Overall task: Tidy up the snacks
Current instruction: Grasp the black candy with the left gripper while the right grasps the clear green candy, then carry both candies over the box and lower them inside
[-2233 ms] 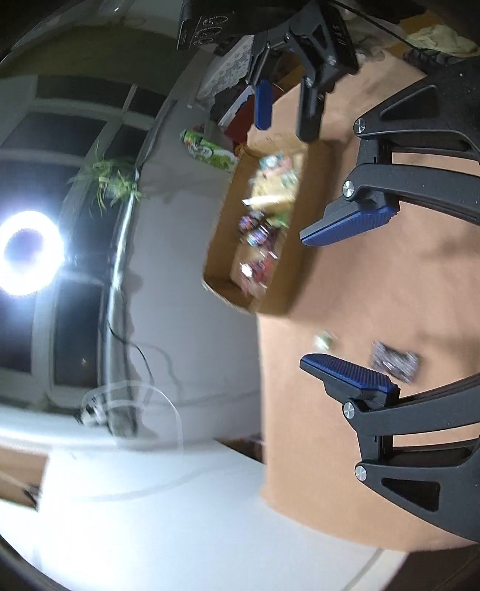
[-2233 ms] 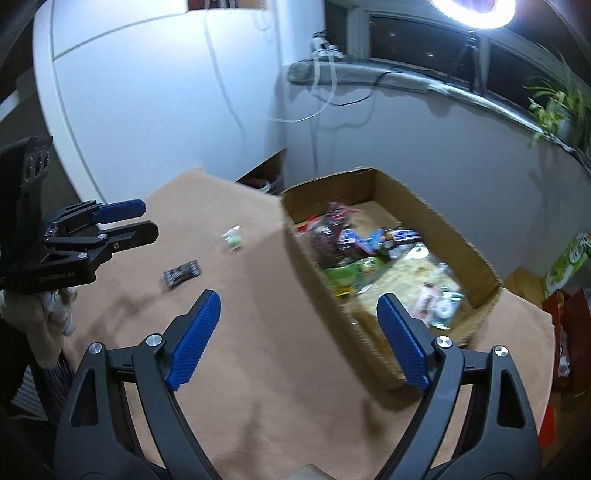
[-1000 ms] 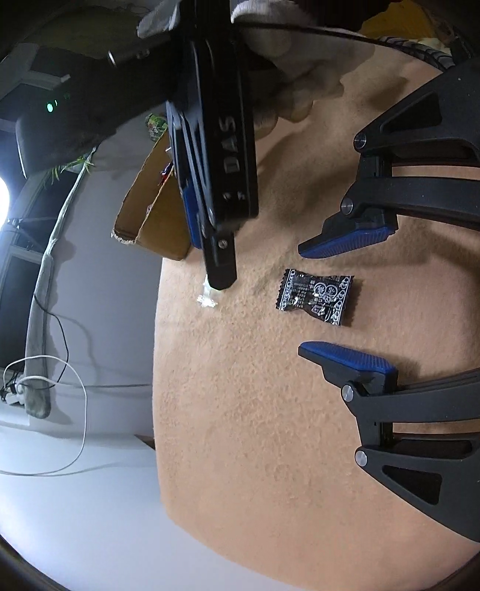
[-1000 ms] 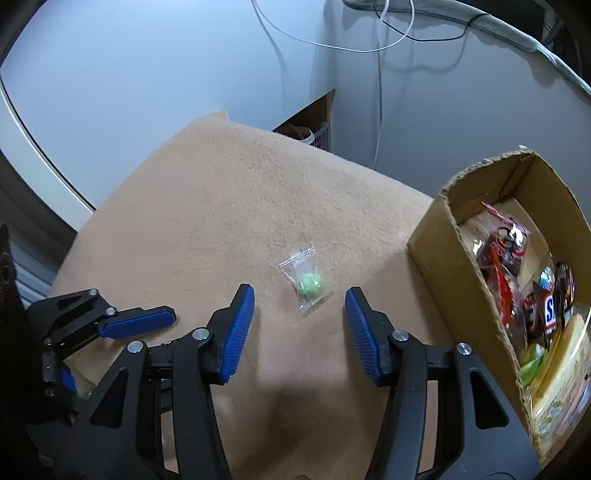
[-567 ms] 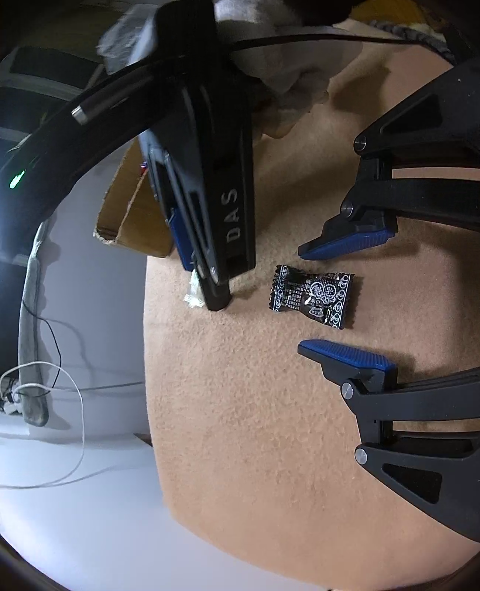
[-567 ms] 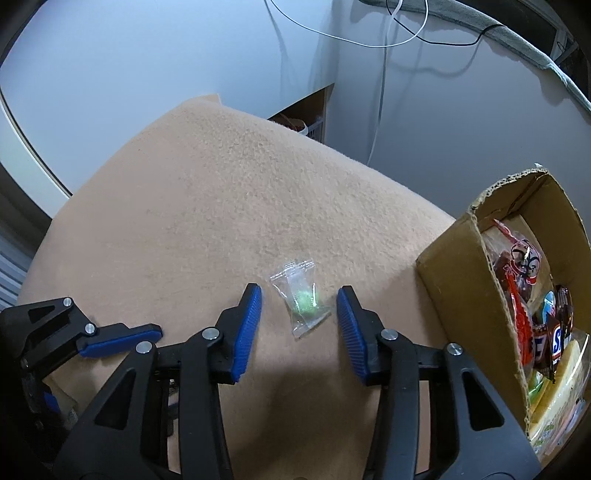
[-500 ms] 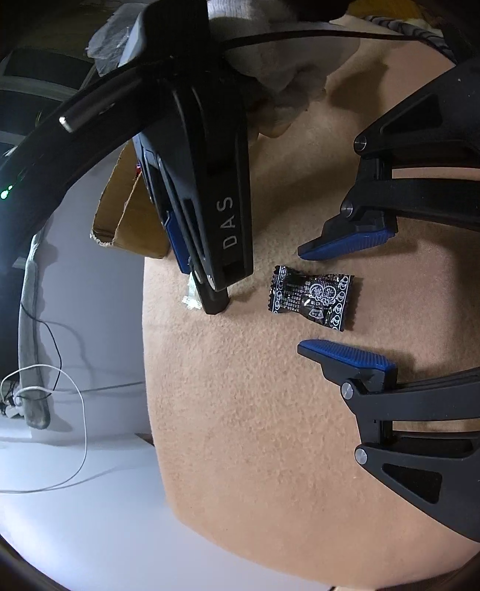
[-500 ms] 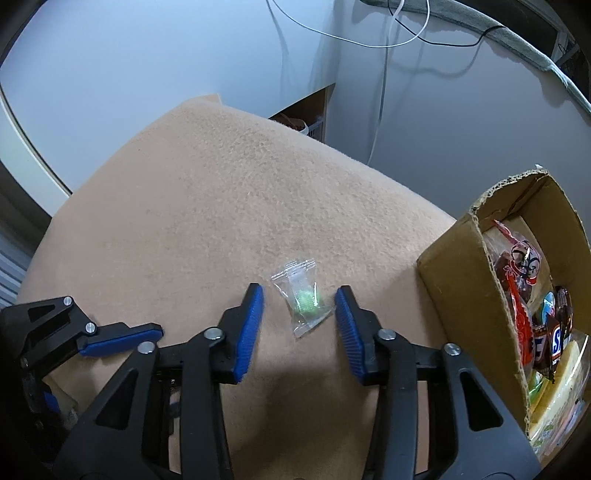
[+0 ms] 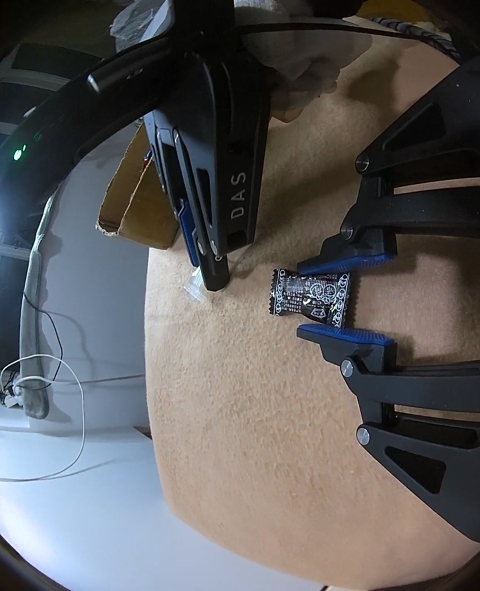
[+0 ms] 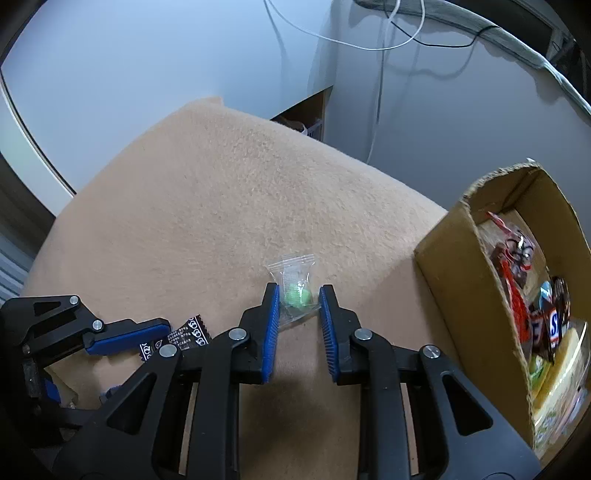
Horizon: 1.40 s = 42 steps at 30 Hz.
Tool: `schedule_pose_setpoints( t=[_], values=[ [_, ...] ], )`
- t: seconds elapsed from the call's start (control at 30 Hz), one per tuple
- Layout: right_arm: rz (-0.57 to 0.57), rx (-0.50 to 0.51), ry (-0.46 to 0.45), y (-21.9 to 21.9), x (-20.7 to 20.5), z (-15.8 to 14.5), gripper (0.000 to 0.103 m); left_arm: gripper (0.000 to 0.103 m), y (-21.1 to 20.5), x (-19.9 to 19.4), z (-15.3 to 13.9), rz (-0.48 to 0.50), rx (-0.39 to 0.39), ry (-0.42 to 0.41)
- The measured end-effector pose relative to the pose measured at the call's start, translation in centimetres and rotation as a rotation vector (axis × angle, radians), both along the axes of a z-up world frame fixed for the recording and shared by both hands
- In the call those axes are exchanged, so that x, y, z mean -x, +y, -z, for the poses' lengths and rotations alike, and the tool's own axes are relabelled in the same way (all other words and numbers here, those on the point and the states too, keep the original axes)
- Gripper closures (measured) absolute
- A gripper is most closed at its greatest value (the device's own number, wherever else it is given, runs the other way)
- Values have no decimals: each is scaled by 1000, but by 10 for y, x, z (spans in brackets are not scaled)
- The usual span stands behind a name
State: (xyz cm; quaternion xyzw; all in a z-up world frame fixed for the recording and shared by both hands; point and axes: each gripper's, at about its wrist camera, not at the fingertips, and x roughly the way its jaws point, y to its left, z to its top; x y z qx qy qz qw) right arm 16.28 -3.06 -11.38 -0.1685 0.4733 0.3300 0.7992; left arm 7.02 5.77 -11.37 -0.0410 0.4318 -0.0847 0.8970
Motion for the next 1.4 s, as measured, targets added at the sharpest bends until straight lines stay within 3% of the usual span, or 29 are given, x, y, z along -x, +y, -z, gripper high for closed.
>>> schedule_pose_setpoints(
  t=[0.47, 0.8, 1.4],
  values=[
    [23, -130, -37, -51, 24, -47, 80, 78, 7, 4, -17, -47, 37, -50],
    [83, -194, -98, -102, 37, -77, 80, 78, -28, -9, -73, 1, 42, -195],
    [268, -191, -135, -203, -17, -93, 80, 78, -104, -76, -108, 140, 7, -261]
  ],
)
